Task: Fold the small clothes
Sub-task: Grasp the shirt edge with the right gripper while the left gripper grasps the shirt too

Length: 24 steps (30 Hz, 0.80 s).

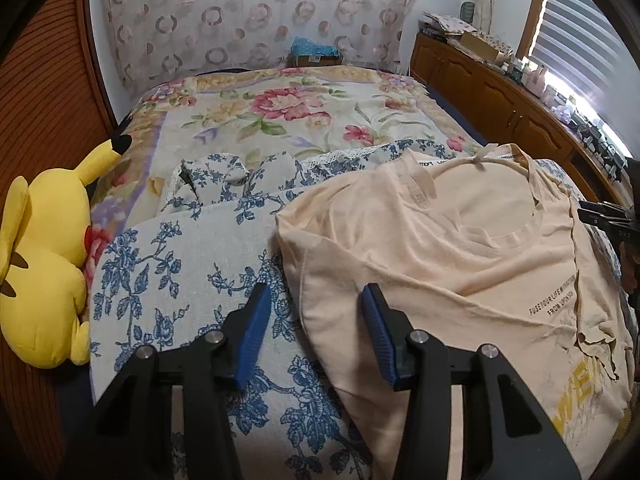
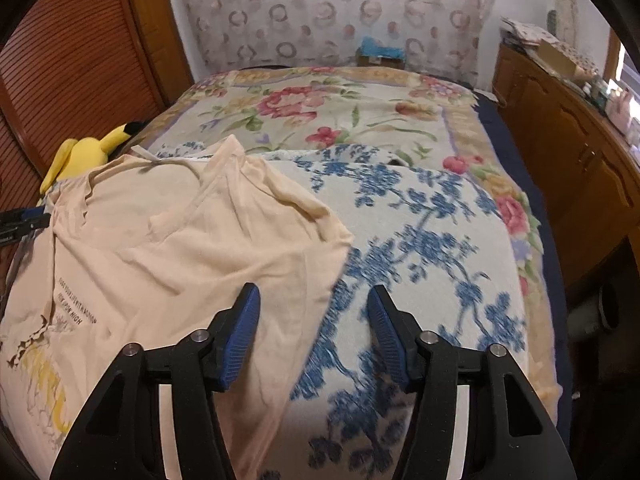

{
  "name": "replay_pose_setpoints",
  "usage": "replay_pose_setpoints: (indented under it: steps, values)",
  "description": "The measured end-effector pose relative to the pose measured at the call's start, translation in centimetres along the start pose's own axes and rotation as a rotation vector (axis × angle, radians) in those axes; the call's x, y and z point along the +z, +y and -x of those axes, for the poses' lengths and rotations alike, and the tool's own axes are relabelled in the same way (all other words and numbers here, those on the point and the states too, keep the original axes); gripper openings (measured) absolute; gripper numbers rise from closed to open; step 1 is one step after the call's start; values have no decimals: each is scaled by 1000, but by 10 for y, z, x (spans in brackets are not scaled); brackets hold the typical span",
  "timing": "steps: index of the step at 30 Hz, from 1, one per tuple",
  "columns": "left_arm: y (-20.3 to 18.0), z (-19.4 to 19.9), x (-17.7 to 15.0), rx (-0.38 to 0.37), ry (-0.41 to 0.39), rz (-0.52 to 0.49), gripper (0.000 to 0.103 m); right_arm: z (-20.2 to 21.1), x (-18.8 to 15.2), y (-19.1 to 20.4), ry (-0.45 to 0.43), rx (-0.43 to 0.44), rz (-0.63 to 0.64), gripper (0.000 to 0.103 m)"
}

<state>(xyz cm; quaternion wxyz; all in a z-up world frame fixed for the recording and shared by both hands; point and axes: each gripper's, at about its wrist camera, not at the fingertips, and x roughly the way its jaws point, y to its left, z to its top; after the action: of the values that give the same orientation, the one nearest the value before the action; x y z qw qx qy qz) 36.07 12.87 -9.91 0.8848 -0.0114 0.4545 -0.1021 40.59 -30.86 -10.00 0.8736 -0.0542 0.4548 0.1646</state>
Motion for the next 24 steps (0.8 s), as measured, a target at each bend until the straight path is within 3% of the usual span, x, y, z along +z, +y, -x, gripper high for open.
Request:
replay_pose_setpoints:
  steps: [2,5,8,11,12,14,16,17,24]
  values:
    - [-3,0,0,1,2,-16,37,-3,2,6,-3,-5,29,55]
    - [-7,-1,-1,4,5,-27,36,-7,3,14,-8,-23,62,52]
    - [-9,-1,-1,13,5,-39,34,-9,2,19,-14,-15,84,43]
    - [-9,-1,0,14,3,-40,30,-9,1,23,-14,4,103,28]
    - [-10,-2,0,16,0,-44,29,-9,1,24,-13,15,114,16]
    - [-14,-3,2,18,-2,-58,20,-8,2,26,-6,44,125,6]
    - [-17,-3,5,26,1,-69,7,-8,0,31,-6,43,141,4]
    - [-20,-2,5,24,3,-76,5,-7,0,33,-8,51,147,3]
    - [-39,24,3,7,-37,-113,2,19,4,38,-82,108,124,2]
